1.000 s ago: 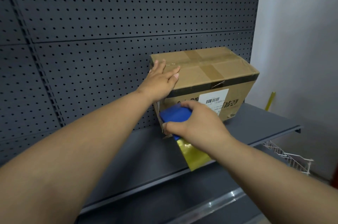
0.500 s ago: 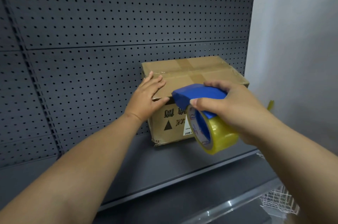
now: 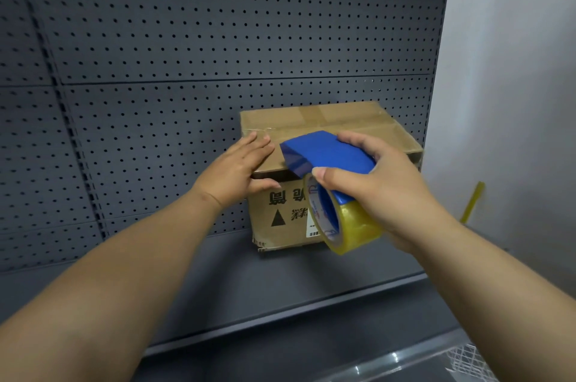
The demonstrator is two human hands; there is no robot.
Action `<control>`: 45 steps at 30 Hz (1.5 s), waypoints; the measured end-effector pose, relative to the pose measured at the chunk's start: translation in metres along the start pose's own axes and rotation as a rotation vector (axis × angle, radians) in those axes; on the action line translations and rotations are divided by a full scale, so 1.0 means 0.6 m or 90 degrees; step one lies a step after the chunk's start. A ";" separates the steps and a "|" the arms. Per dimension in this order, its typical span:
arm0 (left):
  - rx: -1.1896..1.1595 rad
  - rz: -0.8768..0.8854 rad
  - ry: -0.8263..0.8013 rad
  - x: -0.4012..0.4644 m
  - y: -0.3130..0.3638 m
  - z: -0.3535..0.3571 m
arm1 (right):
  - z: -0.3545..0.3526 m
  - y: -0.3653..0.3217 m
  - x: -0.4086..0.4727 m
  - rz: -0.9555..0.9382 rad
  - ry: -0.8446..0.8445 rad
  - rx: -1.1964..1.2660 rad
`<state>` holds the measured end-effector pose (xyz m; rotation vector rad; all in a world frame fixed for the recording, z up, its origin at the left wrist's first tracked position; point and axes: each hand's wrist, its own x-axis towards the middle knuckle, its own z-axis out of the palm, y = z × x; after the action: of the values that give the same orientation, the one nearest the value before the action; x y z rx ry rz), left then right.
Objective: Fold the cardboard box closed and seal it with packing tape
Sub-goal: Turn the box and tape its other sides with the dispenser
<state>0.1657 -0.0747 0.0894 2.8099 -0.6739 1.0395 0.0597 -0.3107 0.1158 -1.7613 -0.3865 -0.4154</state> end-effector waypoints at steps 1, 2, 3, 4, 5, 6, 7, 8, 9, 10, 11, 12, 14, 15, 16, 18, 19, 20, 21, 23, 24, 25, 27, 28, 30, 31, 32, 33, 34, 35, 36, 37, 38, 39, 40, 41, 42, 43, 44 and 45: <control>0.014 -0.002 -0.017 -0.001 0.002 -0.004 | -0.002 0.000 0.001 -0.007 0.000 0.005; 0.031 -0.003 -0.037 -0.003 0.005 -0.009 | -0.004 0.001 0.002 -0.016 0.002 0.006; 0.050 -0.006 -0.062 -0.003 0.008 -0.015 | -0.008 0.001 0.003 -0.027 0.006 0.003; 0.071 -0.009 -0.086 -0.003 0.012 -0.021 | -0.013 0.002 0.004 -0.039 0.012 -0.005; 0.091 -0.010 -0.107 -0.005 0.014 -0.026 | -0.019 0.003 0.004 -0.052 0.017 -0.015; 0.111 -0.010 -0.122 -0.006 0.018 -0.033 | -0.026 0.002 0.005 -0.064 0.020 -0.024; 0.135 -0.009 -0.138 -0.009 0.022 -0.039 | -0.033 0.002 0.004 -0.076 0.018 -0.033; 0.164 -0.002 -0.156 -0.012 0.025 -0.046 | -0.039 0.002 0.005 -0.087 0.017 -0.042; 0.197 0.008 -0.171 -0.016 0.030 -0.050 | -0.043 0.002 0.006 -0.096 0.018 -0.049; 0.227 0.018 -0.180 -0.020 0.039 -0.054 | -0.050 0.003 0.007 -0.102 0.018 -0.054; 0.247 0.026 -0.185 -0.023 0.048 -0.057 | -0.055 0.003 0.008 -0.106 0.017 -0.055; 0.254 0.029 -0.183 -0.024 0.057 -0.061 | -0.060 0.005 0.011 -0.110 0.017 -0.056; 0.239 0.029 -0.140 -0.020 0.074 -0.068 | -0.066 0.007 0.017 -0.120 0.019 -0.058; 0.229 0.027 -0.101 -0.015 0.082 -0.070 | -0.069 0.007 0.021 -0.123 0.024 -0.057; 0.223 0.024 -0.058 -0.007 0.091 -0.071 | -0.071 0.006 0.026 -0.127 0.032 -0.055; 0.246 0.008 -0.002 0.013 0.105 -0.069 | -0.075 0.005 0.035 -0.135 0.049 -0.053; 0.269 -0.006 0.006 0.025 0.113 -0.067 | -0.077 0.005 0.040 -0.142 0.058 -0.056; 0.294 -0.019 0.003 0.037 0.120 -0.065 | -0.079 0.005 0.045 -0.149 0.068 -0.061; 0.317 -0.034 -0.003 0.049 0.126 -0.064 | -0.080 0.006 0.049 -0.155 0.078 -0.064; 0.352 -0.060 -0.005 0.069 0.139 -0.064 | -0.082 0.009 0.056 -0.161 0.091 -0.063; 0.360 -0.064 0.000 0.077 0.145 -0.063 | -0.083 0.011 0.059 -0.160 0.095 -0.061; 0.358 -0.060 0.008 0.085 0.152 -0.060 | -0.084 0.014 0.062 -0.160 0.102 -0.059; 0.324 -0.049 0.011 0.099 0.164 -0.052 | -0.088 0.021 0.069 -0.157 0.123 -0.042; 0.290 -0.045 0.012 0.105 0.169 -0.048 | -0.089 0.024 0.072 -0.155 0.134 -0.031; 0.203 -0.034 0.016 0.108 0.171 -0.033 | -0.093 0.029 0.074 -0.162 0.149 -0.016; 0.161 -0.032 0.000 0.106 0.170 -0.024 | -0.095 0.032 0.073 -0.168 0.155 -0.014; 0.144 -0.030 -0.035 0.102 0.169 -0.014 | -0.097 0.034 0.072 -0.173 0.160 -0.012; 0.152 -0.027 -0.072 0.098 0.167 -0.005 | -0.100 0.037 0.071 -0.174 0.162 -0.010; 0.174 -0.024 -0.098 0.093 0.168 0.003 | -0.103 0.040 0.070 -0.172 0.162 -0.006; 0.197 -0.021 -0.108 0.088 0.170 0.008 | -0.106 0.044 0.068 -0.169 0.162 0.000; 0.211 -0.024 -0.107 0.082 0.175 0.010 | -0.108 0.050 0.067 -0.164 0.162 0.006; 0.221 -0.033 -0.099 0.075 0.181 0.011 | -0.110 0.054 0.065 -0.160 0.160 0.014; 0.238 -0.039 -0.092 0.066 0.187 0.012 | -0.111 0.059 0.064 -0.154 0.157 0.021; 0.257 -0.039 -0.082 0.054 0.193 0.014 | -0.111 0.063 0.062 -0.150 0.151 0.026; 0.273 -0.035 -0.069 0.040 0.198 0.020 | -0.112 0.067 0.060 -0.148 0.144 0.028; 0.286 -0.028 -0.052 0.025 0.201 0.027 | -0.112 0.071 0.058 -0.147 0.135 0.029; 0.298 -0.022 -0.039 0.010 0.204 0.035 | -0.112 0.074 0.056 -0.146 0.126 0.032; 0.305 -0.022 -0.032 -0.003 0.206 0.043 | -0.113 0.078 0.053 -0.144 0.115 0.038; 0.306 -0.027 -0.029 -0.013 0.208 0.049 | -0.115 0.081 0.051 -0.142 0.106 0.044; 0.306 -0.029 -0.025 -0.022 0.207 0.055 | -0.116 0.084 0.049 -0.139 0.096 0.049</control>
<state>0.1242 -0.1887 0.0452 3.2325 -0.4009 1.2905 0.1043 -0.3887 0.1012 -1.6070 -0.4821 -0.6760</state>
